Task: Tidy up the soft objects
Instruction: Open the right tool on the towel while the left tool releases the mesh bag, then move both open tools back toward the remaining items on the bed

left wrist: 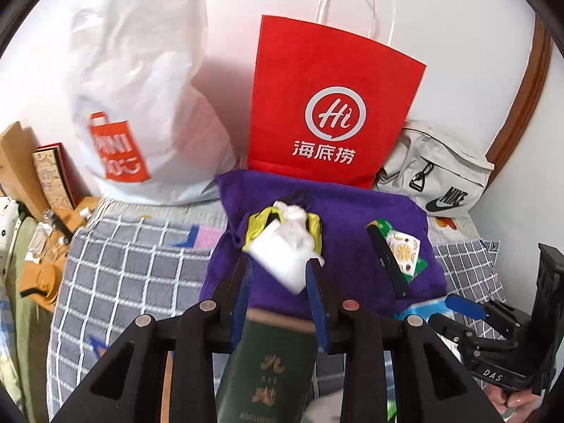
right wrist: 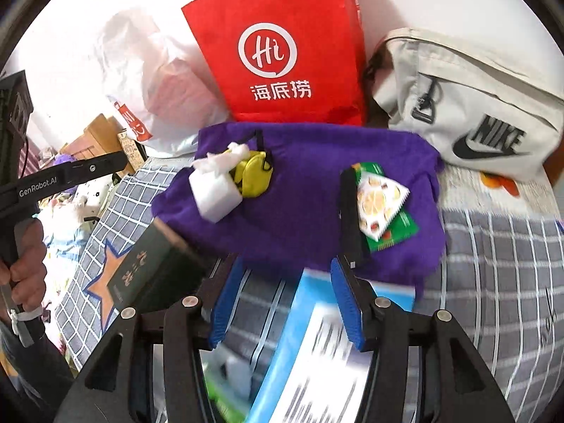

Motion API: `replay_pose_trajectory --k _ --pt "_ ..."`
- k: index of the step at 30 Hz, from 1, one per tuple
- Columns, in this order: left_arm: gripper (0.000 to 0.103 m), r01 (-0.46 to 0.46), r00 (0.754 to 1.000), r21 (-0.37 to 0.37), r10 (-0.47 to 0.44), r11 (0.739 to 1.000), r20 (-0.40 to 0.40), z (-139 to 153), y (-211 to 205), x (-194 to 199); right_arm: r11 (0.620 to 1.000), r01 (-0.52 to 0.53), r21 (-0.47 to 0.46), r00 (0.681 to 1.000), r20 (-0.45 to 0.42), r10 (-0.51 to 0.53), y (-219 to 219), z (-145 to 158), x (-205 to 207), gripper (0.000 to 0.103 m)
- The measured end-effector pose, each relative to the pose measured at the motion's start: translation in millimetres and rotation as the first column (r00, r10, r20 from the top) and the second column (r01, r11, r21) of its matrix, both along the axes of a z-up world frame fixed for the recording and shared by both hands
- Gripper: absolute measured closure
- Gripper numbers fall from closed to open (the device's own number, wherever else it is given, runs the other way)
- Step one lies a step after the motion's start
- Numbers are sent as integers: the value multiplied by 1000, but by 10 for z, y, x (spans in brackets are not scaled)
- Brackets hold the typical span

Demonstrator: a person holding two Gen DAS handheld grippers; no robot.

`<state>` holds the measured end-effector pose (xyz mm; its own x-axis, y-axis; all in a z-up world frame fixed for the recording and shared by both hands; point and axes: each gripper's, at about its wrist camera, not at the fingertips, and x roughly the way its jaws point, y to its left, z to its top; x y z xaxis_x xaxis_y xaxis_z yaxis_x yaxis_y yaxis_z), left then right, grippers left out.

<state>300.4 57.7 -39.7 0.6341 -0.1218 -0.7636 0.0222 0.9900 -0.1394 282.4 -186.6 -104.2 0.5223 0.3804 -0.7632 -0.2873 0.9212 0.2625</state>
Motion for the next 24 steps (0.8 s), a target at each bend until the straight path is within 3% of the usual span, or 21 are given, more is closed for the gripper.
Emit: replay_pose_trajectory --k 11,18,24 --pt "63 -21 999 24 20 999 48 -99 -8 -788 999 -37 29 999 9 36 -22 -27 -808 51" --pt "63 2 1000 32 -1 999 -18 -371 -68 -1116 997 -79 14 996 -29 79 5 -284 -1182 51" --pt "63 8 997 -9 -8 1000 -72 -637 -21 -1355 988 -145 -59 989 9 146 155 -472 -1500 51"
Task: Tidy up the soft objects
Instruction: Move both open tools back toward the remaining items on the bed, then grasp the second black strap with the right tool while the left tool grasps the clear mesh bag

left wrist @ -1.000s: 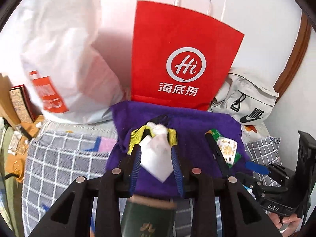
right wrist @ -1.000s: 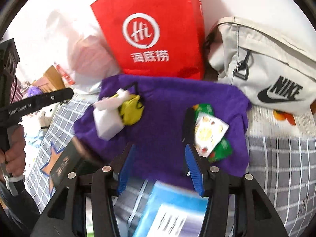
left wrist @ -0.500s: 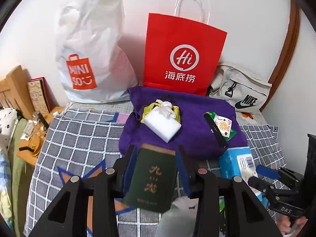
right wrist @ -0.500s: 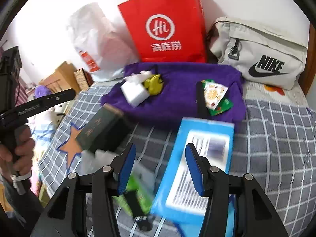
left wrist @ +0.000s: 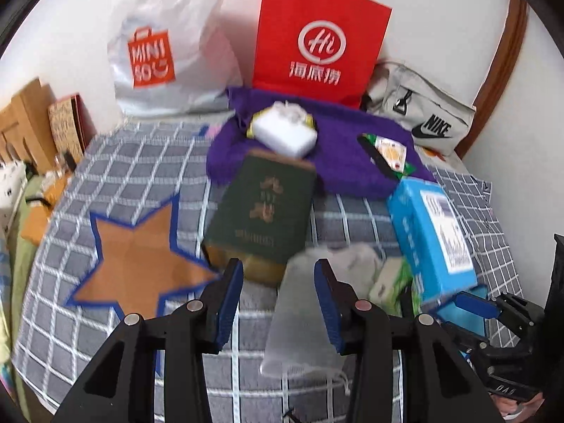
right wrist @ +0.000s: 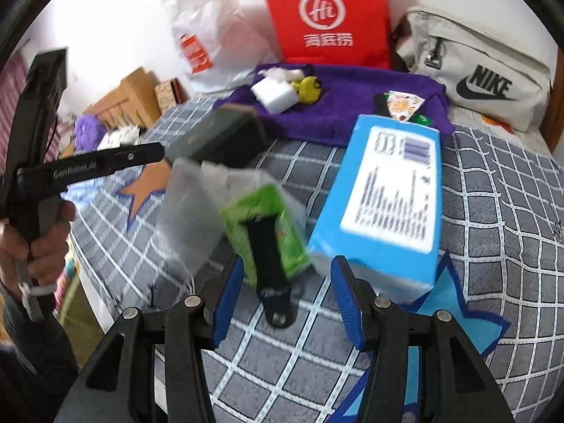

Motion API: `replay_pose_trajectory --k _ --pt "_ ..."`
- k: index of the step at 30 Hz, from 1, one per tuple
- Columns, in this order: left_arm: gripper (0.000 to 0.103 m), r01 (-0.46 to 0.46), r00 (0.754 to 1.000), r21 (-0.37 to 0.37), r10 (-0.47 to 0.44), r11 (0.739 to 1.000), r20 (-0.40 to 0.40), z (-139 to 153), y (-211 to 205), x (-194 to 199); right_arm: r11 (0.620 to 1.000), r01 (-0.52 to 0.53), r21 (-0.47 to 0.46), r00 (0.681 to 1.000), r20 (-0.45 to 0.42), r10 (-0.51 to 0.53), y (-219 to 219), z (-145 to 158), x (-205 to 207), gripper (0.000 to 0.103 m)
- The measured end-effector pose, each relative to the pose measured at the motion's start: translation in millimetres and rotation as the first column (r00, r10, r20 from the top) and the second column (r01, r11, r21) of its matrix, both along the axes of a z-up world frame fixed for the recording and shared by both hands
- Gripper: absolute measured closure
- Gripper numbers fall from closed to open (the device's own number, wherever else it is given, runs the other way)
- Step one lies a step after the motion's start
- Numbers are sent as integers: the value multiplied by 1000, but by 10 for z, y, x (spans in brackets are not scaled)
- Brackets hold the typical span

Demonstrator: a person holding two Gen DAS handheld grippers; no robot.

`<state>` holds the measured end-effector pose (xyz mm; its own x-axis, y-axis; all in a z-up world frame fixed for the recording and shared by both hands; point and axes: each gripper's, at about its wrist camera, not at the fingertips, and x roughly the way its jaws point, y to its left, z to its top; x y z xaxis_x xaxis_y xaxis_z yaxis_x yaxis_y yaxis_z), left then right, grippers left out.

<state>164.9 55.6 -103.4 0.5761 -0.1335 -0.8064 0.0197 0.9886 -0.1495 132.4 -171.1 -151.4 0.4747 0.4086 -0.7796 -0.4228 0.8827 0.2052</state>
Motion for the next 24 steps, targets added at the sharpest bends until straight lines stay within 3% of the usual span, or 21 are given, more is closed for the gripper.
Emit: replay_pose_trajectory --k 5,11,12,14,24 --pt "63 1 1000 0 -1 1000 1 -113 28 -157 997 -64 -49 998 -1 64 123 -176 -98 54" --pt "63 -9 1000 -22 8 1000 -27 -269 87 -250 991 -35 -128 999 -17 33 232 -470 -6 62" --pt "63 -8 999 -20 7 1000 -33 -291 94 -258 993 -29 -116 1000 8 30 232 -469 -12 63" --pt "63 -7 999 -16 7 1000 -34 -320 105 -271 994 -36 -106 999 20 38 248 -479 -10 75" --pt "62 39 999 -36 -41 999 -35 -372 38 -278 996 -49 -78 998 26 51 -21 -373 -339 77"
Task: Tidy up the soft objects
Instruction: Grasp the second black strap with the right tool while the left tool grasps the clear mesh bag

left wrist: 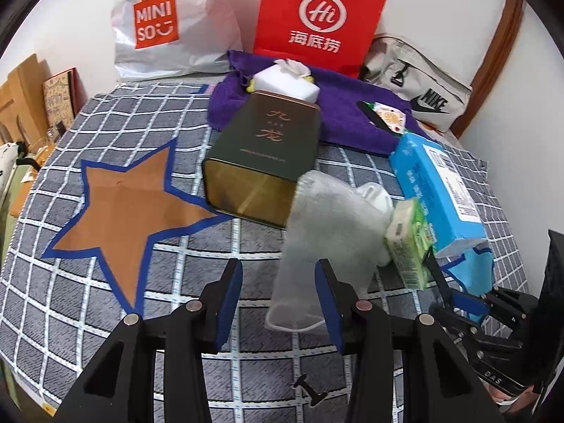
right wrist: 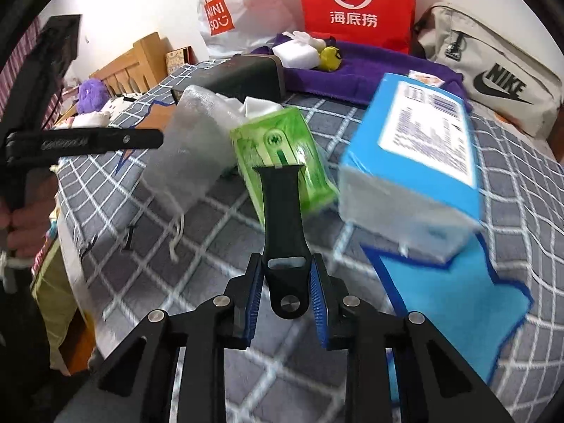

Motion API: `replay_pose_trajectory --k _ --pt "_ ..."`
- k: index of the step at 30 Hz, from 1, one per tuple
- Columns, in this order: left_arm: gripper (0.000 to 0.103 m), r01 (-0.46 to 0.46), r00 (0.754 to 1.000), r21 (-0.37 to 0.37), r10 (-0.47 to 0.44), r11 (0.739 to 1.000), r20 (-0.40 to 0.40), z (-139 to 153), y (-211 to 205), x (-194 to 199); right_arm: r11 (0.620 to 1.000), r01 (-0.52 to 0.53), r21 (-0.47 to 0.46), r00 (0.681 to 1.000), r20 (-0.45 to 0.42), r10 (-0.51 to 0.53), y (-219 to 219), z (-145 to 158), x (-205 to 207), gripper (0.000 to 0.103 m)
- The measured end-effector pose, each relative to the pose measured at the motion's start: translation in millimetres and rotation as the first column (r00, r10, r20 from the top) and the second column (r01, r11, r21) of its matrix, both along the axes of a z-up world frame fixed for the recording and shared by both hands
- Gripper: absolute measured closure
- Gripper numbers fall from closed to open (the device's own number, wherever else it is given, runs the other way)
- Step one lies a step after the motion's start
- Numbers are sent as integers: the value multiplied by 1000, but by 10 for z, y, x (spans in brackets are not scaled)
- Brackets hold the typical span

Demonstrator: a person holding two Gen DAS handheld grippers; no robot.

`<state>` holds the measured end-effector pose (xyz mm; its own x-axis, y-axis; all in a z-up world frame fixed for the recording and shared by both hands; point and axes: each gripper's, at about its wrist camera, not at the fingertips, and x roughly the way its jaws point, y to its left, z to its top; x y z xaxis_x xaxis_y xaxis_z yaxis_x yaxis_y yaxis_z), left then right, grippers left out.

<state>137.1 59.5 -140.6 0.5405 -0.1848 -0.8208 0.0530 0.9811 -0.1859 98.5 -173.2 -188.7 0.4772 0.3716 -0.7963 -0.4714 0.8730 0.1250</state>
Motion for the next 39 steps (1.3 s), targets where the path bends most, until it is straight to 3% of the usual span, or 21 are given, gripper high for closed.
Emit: replay_pose_trajectory --k 7,11,12,14,15,17,20,23,29,31,34,35,39 --pt "46 47 999 14 -46 999 -24 -147 -204 54 997 76 -33 997 -1 -76 -332 -30 -157 77" --pt "46 59 998 32 -58 998 -36 -273 -308 93 989 131 -71 991 -5 -132 -519 -113 -179 77" --pt "48 58 998 31 -57 998 -32 -293 -310 96 988 137 -75 990 -8 -138 -549 -132 -172 77" --pt "71 67 997 40 -66 997 -31 -325 -324 92 988 141 -61 990 -11 -142 -582 -145 -160 76" --pt "74 71 997 68 -70 995 -27 -332 -334 87 988 142 -59 990 -10 -143 -583 -141 -153 75" --pt "92 77 997 109 -76 991 -11 -318 -338 65 988 146 -57 989 -8 -147 -573 -137 -140 75" --pt "95 85 996 65 -85 994 -4 -263 -240 15 988 145 -45 989 -1 -145 -545 -132 -85 74" --pt "95 60 998 90 -60 994 -5 -226 -105 -63 989 149 -25 989 4 -149 -513 -133 -34 65" --pt "95 -15 998 83 19 996 -54 -241 309 -228 986 160 -42 987 31 -158 -421 -135 29 64" --pt "88 -35 997 77 41 996 -72 -260 367 -245 985 166 -41 986 31 -165 -403 -131 63 62" --pt "45 -55 994 49 59 997 -88 -283 385 -223 986 164 -35 986 26 -163 -363 -134 99 51" --pt "40 -51 996 46 55 998 -77 -281 358 -217 986 165 -35 986 28 -164 -346 -134 106 50" --pt "37 -48 995 51 52 998 -81 -321 220 -113 982 183 -42 982 48 -181 -301 -169 122 50"
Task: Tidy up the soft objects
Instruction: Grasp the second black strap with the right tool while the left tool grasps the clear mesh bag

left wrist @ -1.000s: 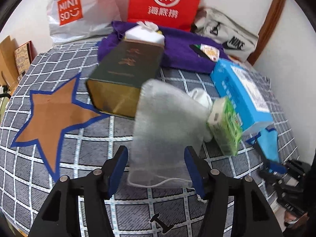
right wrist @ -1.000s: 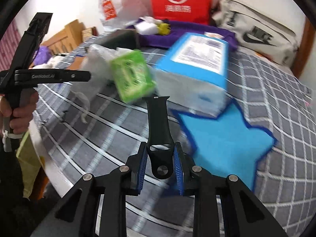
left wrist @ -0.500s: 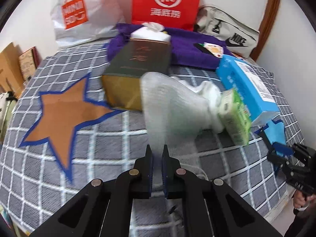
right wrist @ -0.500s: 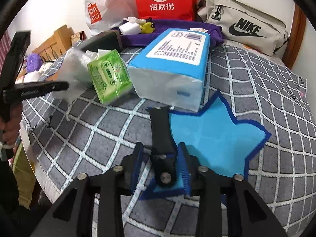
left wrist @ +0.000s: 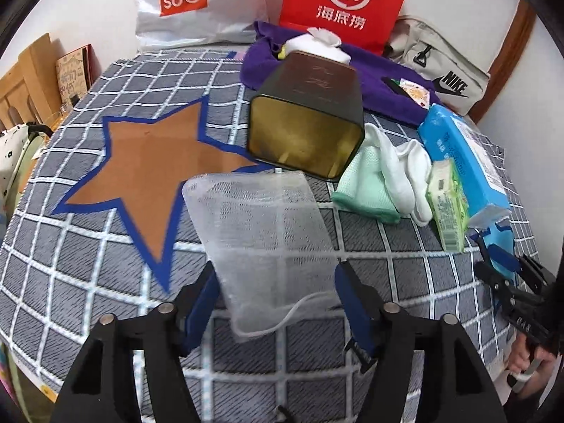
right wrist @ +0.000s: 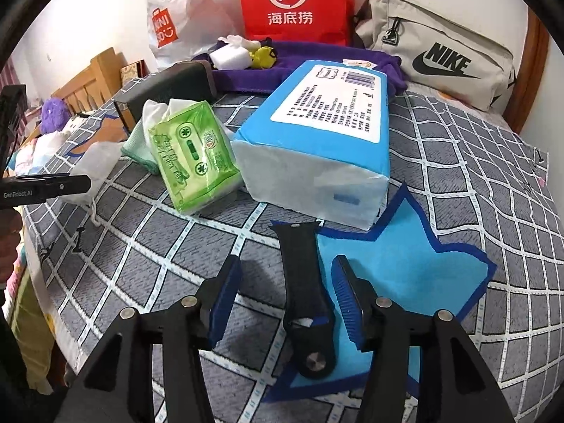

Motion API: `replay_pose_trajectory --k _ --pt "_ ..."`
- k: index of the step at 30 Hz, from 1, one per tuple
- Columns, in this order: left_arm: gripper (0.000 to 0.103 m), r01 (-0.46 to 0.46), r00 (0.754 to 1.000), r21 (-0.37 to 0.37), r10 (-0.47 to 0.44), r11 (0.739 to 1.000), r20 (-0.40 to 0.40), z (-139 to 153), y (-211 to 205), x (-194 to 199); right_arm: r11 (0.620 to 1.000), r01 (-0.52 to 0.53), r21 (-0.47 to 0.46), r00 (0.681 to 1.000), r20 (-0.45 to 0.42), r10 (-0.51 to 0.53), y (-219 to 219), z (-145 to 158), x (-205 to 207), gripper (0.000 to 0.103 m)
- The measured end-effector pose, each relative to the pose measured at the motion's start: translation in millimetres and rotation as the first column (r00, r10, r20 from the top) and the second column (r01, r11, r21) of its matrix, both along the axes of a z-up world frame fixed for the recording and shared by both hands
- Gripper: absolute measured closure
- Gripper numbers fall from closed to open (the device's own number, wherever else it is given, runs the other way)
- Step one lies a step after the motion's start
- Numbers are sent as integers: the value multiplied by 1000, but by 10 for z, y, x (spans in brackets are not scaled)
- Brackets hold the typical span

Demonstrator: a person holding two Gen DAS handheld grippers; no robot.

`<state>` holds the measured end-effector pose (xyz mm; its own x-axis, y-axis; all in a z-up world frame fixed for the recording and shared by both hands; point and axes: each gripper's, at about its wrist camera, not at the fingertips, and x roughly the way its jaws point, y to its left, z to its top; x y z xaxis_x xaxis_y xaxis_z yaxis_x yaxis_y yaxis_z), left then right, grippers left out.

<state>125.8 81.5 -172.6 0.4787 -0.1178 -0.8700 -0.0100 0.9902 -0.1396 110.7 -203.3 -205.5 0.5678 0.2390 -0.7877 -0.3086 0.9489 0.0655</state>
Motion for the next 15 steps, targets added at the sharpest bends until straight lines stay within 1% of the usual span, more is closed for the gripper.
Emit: replay_pose_trajectory --k 1,2,3,4,5,6,7,8,9,10,12,14,15 --pt "36 -5 1000 18 5 1000 -3 -22 -39 34 1000 1 -7 1000 10 -1 15 -1 -6 50" --pt "33 -13 1000 50 12 999 7 -41 -94 68 1000 2 -13 1000 16 -2 25 -6 -13 50" --pt "30 -15 1000 62 14 998 18 -46 -124 79 1000 1 -18 1000 25 0 32 -11 -23 51" --pt "24 -16 1000 72 14 997 22 -60 -154 103 1000 1 -15 1000 29 -1 28 -14 -30 53" --pt "21 -19 1000 93 17 995 25 -80 -205 130 1000 5 -11 999 32 -5 23 -15 -35 55" --pt "21 -22 999 114 18 993 32 -86 -234 145 1000 10 -9 999 35 -10 18 -15 -36 59" --pt "21 -23 999 139 17 990 42 -100 -273 164 1000 13 -5 999 36 -13 14 -14 -32 66" --pt "21 -24 999 150 16 988 50 -107 -289 174 1000 17 -3 999 36 -17 10 -16 -27 70" --pt "21 -26 998 154 16 988 63 -108 -301 176 1000 22 -3 999 36 -22 4 -17 -22 77" --pt "22 -23 997 155 12 988 72 -110 -305 173 1000 26 0 999 34 -26 -8 -17 -18 80" --pt "35 -13 996 155 -2 988 92 -91 -299 149 1000 25 6 999 31 -25 -26 -14 -19 81" --pt "56 8 995 122 -20 993 98 -61 -272 133 1000 28 4 999 28 -28 -18 -2 -27 82" --pt "64 14 995 112 -25 994 99 -47 -260 118 1000 28 3 999 25 -28 -13 8 -25 82"
